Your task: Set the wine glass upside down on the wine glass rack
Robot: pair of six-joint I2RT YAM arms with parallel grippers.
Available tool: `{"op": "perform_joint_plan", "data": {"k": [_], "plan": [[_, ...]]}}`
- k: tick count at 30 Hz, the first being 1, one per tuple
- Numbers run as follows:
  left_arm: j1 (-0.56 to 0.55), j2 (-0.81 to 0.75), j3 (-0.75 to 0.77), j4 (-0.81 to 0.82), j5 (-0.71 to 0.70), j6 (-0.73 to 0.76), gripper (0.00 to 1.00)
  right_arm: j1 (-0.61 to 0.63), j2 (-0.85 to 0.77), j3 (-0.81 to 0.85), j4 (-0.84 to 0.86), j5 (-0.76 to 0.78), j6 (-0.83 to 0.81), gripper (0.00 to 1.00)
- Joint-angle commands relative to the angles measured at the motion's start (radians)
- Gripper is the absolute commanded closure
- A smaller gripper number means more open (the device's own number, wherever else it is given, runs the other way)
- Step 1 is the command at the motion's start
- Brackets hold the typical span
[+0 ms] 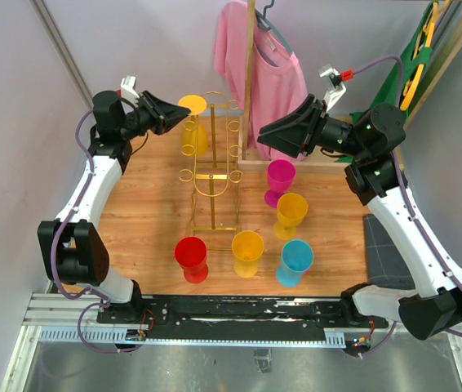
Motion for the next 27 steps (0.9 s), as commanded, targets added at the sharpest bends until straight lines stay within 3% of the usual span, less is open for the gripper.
{"op": "perform_joint_plan", "data": {"k": [1,9,15,22,27], "plan": [[-0.008,-0.005,0.025,-0.009,0.027,0.016,0.74,-0.009,-0.036,-0.014,-0.055,0.023,-0.06,0.53],[-0.008,-0.026,0.062,-0.081,0.025,0.062,0.49,-0.032,-0.081,0.005,-0.386,0.151,-0.267,0.48],[-0.007,-0.053,0.08,-0.159,0.0,0.128,0.45,-0.042,-0.104,0.035,-0.733,0.374,-0.467,0.46],[0.007,-0.082,0.155,-0.312,-0.058,0.246,0.41,-0.044,-0.069,0.064,-0.968,0.628,-0.572,0.47],[0.015,-0.112,0.223,-0.41,-0.124,0.329,0.38,-0.044,-0.024,0.044,-1.017,0.726,-0.611,0.49]]}}
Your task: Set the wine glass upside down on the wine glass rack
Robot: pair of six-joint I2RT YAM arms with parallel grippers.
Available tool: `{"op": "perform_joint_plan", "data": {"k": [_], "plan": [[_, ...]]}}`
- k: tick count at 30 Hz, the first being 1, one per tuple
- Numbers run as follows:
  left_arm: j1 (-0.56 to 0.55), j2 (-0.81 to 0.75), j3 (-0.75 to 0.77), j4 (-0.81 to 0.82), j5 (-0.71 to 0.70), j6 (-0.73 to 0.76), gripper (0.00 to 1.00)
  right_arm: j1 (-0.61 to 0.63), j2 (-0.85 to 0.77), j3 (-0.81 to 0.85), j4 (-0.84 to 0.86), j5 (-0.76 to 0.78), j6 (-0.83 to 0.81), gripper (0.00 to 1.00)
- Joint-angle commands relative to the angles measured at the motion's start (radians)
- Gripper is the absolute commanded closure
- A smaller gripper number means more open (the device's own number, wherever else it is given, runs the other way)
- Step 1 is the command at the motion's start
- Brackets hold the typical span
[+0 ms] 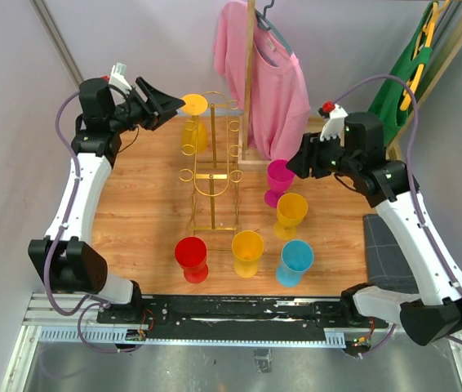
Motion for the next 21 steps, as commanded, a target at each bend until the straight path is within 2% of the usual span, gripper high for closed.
{"op": "perform_joint_plan", "data": {"k": [1,13,21], "plan": [[0.014,-0.065,0.073,-0.106,-0.061,0.109,0.38,-0.011,0.041,0.011,-0.107,0.159,-0.076,0.5],[0.053,-0.14,0.059,-0.114,-0.094,0.097,0.38,-0.007,0.248,0.047,-0.123,0.298,-0.111,0.57],[0.053,-0.162,0.019,-0.081,-0.078,0.076,0.38,-0.005,0.388,0.108,-0.118,0.337,-0.11,0.57]]}}
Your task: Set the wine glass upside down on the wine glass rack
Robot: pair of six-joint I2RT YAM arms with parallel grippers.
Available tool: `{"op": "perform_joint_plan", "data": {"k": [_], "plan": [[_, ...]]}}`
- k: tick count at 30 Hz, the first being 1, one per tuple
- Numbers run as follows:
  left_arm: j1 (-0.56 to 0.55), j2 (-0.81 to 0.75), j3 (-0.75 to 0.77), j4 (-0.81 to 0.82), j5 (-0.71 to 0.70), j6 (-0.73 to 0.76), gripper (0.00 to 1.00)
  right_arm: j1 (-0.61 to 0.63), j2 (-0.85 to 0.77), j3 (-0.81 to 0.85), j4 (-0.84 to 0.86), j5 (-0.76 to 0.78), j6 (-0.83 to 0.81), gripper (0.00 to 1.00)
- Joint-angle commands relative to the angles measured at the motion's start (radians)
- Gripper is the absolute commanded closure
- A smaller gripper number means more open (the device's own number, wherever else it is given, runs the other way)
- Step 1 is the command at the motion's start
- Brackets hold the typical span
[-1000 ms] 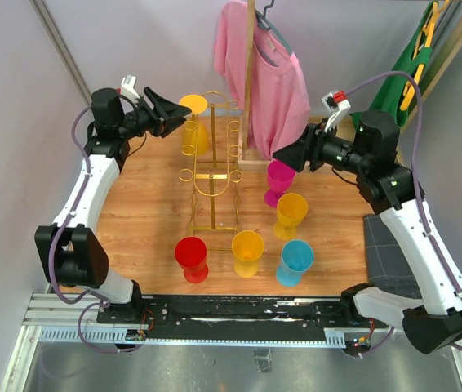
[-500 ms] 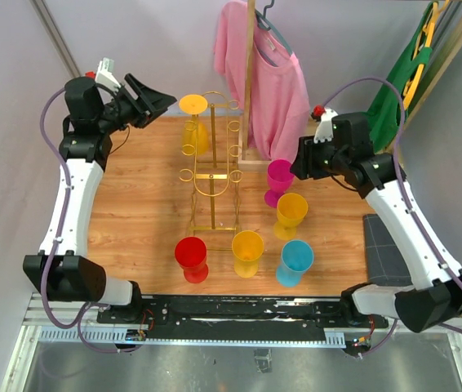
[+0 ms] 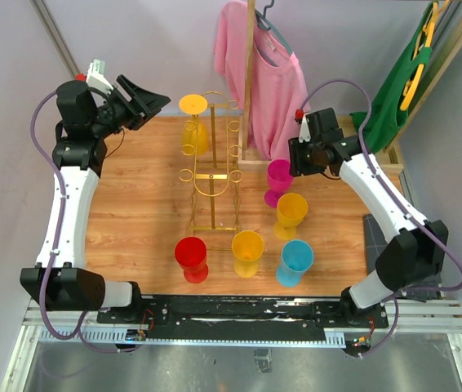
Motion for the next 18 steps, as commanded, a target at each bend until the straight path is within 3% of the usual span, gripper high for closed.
{"op": "perform_joint_plan", "data": {"k": [1,8,11,15,18], "plan": [[0.002,-0.034,-0.034,0.033,0.008,-0.007,0.38,-0.004,0.053,0.06,-0.007,0.039,-0.008,0.57],[0.002,-0.035,-0.033,0.04,0.01,-0.007,0.38,-0.002,0.134,0.095,-0.017,0.063,-0.009,0.61],[0.002,-0.034,-0.032,0.041,0.01,-0.007,0.38,0.0,0.148,0.094,-0.018,0.069,-0.013,0.71],[0.002,-0.029,-0.033,0.038,0.018,-0.006,0.38,0.0,0.166,0.089,-0.024,0.08,-0.01,0.73],[0.002,-0.029,-0.03,0.04,0.018,-0.008,0.38,0.0,0.172,0.092,-0.036,0.089,-0.003,0.82]]}}
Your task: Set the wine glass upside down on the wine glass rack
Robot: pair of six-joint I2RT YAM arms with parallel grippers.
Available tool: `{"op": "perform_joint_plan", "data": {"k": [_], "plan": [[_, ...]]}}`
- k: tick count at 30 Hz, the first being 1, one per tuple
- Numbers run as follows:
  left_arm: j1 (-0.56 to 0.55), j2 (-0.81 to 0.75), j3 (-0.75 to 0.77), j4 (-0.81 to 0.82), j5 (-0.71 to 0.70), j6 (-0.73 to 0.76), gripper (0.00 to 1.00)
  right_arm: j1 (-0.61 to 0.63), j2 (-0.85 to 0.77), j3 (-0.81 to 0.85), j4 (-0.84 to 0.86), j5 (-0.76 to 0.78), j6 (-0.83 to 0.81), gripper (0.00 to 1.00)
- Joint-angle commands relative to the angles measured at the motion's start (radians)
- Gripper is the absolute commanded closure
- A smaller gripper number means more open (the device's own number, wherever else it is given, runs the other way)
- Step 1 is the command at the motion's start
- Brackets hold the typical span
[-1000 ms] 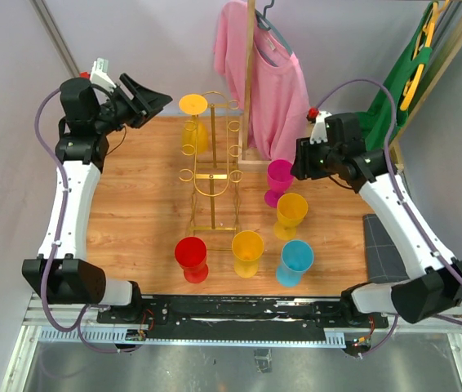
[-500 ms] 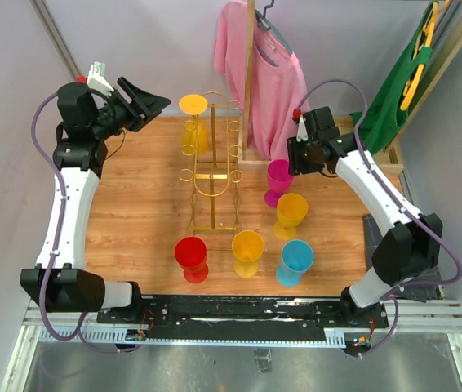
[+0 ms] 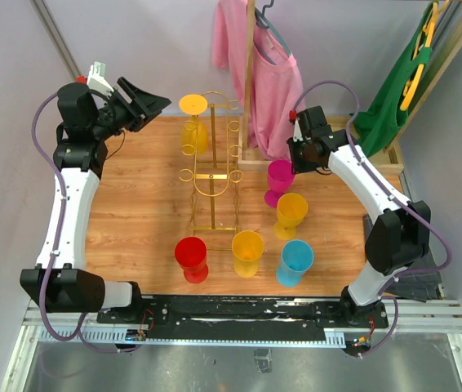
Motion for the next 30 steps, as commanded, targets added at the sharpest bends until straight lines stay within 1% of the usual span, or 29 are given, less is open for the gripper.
{"op": "perform_joint_plan", "data": {"k": [1,2,5,6,10,13,16,21,27,28,30], "plan": [[0.002,-0.014,0.003,0.025,0.017,-0.004,0.38,0.0,0.018,0.026,-0.038,0.036,0.005,0.85],[0.002,-0.014,0.005,0.026,0.017,-0.005,0.38,0.0,0.014,0.025,-0.04,0.039,0.007,0.87],[0.002,-0.016,0.004,0.027,0.019,-0.007,0.38,0.0,0.004,0.018,-0.041,0.056,0.01,0.98],[0.002,-0.018,0.002,0.026,0.019,-0.007,0.38,0.0,0.001,0.017,-0.043,0.061,0.012,0.99],[0.002,-0.028,-0.003,0.027,0.021,-0.011,0.38,0.003,-0.033,0.001,-0.052,0.081,0.022,0.99],[0.002,-0.04,-0.004,0.025,0.021,-0.011,0.38,0.01,-0.083,-0.015,-0.07,0.128,0.031,0.99],[0.002,-0.052,-0.006,0.023,0.018,-0.01,0.38,0.013,-0.155,-0.031,-0.104,0.198,0.043,0.99],[0.002,-0.072,-0.037,0.033,0.028,-0.019,0.38,0.014,-0.286,-0.082,-0.162,0.357,0.076,0.99],[0.002,-0.129,-0.108,0.084,0.018,-0.06,0.38,0.016,-0.46,-0.146,-0.19,0.458,0.083,0.99],[0.002,-0.133,-0.112,0.09,0.016,-0.065,0.38,0.016,-0.489,-0.144,-0.209,0.5,0.089,0.99],[0.002,-0.136,-0.102,0.084,0.023,-0.067,0.38,0.016,-0.553,-0.15,-0.234,0.534,0.102,0.99]]}}
